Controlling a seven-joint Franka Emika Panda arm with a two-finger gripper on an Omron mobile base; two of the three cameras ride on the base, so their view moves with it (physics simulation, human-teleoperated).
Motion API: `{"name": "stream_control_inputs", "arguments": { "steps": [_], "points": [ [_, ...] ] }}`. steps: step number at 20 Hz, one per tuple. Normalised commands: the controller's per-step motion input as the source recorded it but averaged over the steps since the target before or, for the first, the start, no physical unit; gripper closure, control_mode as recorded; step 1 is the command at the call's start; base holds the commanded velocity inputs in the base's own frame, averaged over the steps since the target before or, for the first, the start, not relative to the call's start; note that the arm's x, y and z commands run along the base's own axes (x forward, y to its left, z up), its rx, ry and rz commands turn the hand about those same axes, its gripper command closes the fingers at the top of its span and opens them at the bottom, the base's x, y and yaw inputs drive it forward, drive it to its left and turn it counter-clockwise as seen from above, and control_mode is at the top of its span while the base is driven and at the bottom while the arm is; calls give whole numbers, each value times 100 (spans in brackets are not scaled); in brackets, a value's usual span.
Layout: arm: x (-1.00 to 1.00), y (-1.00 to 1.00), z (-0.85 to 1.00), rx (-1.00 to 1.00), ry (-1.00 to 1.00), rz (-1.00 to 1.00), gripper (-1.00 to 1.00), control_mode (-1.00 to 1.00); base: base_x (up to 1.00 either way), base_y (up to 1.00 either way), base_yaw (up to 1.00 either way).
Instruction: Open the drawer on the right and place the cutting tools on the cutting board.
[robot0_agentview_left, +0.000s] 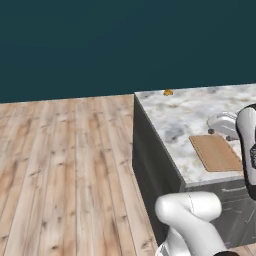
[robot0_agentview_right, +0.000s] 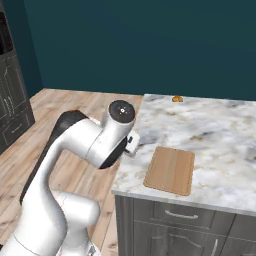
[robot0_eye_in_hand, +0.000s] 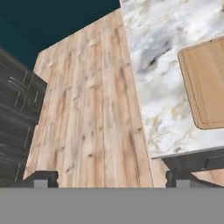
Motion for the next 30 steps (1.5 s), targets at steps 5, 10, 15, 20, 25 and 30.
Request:
{"name": "stream_control_inputs", "arguments": {
  "steps": [5, 10, 15, 20, 25, 30],
  "points": [
    [-100, -100, -91, 31, -22, -18, -100, -100, 0, 0, 0],
    [-98, -100, -97, 32, -10, -30, -100, -100, 0, 0, 0],
    [-68, -96, -98, 40, 0, -36, -100, -100, 0, 0, 0],
    [-6, -71, -71, 10, 0, -24, -100, -100, 0, 0, 0],
    [9, -35, -59, 10, 0, -9, -100, -100, 0, 0, 0],
    [30, -16, -52, 25, -1, -5, -100, -100, 0, 0, 0]
  ]
}}
